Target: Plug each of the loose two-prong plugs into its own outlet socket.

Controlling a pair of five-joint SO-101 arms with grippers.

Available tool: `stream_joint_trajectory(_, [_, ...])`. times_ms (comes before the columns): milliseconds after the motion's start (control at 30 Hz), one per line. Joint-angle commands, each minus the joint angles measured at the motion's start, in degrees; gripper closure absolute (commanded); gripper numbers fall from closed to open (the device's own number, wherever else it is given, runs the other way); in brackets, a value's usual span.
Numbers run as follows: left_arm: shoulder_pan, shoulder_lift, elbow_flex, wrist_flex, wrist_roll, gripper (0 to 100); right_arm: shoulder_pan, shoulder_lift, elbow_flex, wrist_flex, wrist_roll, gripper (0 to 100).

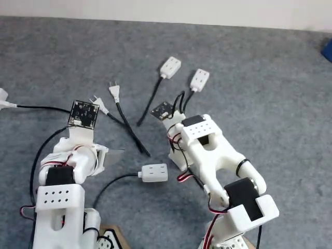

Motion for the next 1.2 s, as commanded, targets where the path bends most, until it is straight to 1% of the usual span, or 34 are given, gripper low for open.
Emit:
stream_joint_trajectory(0, [-0.4, -0.84, -0.4, -0.97, -0.53, 57, -0.31, 0.75, 1.01, 2.24, -0.79, 95.8])
stream_joint_trajectory(133, [-0.48, -0.84, -0.4, -0.97, -0.53, 57, -0.31, 0.75, 1.01, 2.24, -0.53, 85.1])
stream_joint_trajectory(267, [-0.66, -0.84, -0.4, -0.97, -0.53, 57, -0.31, 0.84, 1.1, 2.24, -0.53, 84.1])
stream_joint_trajectory(333, [-0.66, -0.84, -0.4, -0.97, -0.53, 57, -0.31, 0.84, 1.19, 2.24, -0.53, 86.1])
stream_joint_trajectory(433, [-0.66, -0.84, -0.4, -0.97, -0.53, 57, -0.13, 0.92, 1.19, 1.98, -0.53, 98.7])
stream_joint_trajectory(467, [-0.66, -0.84, -0.4, -0.97, -0.53, 57, -0.13, 0.92, 1.19, 1.98, -0.53, 99.7])
stream_joint_trajectory(500, [-0.66, -0.84, -0.4, -0.97, -0.53, 57, -0.04, 0.92, 1.19, 2.07, -0.53, 98.3])
stream_joint_trajectory(767, [-0.75, -0.84, -0.48, -1.14, -0.44, 57, -0.31, -1.36, 0.66, 3.03, -0.79, 99.1])
stream_joint_trajectory(867, [-0.75, -0.84, -0.57, -4.04, -0.26, 57, -1.8, -7.87, 0.4, 6.46, -1.41, 99.1])
stream_joint_trajectory(933, [-0.4, -0.84, -2.51, -4.22, -0.18, 57, -4.0, -14.55, 0.4, 8.13, -3.16, 99.1])
stream_joint_trajectory(1000, [-0.4, -0.84, -6.29, -0.35, -0.09, 57, -6.37, -22.55, 0.92, 8.04, -4.4, 99.1])
stream_joint_trajectory(1100, [-0.4, -0.84, -12.88, 7.65, 0.26, 57, -8.22, -34.51, 2.59, 3.91, -5.54, 99.1])
stream_joint_trajectory(1167, [-0.31, -0.84, -16.22, 11.25, 3.43, 57, -8.31, -41.45, 5.32, -0.22, -5.27, 99.1])
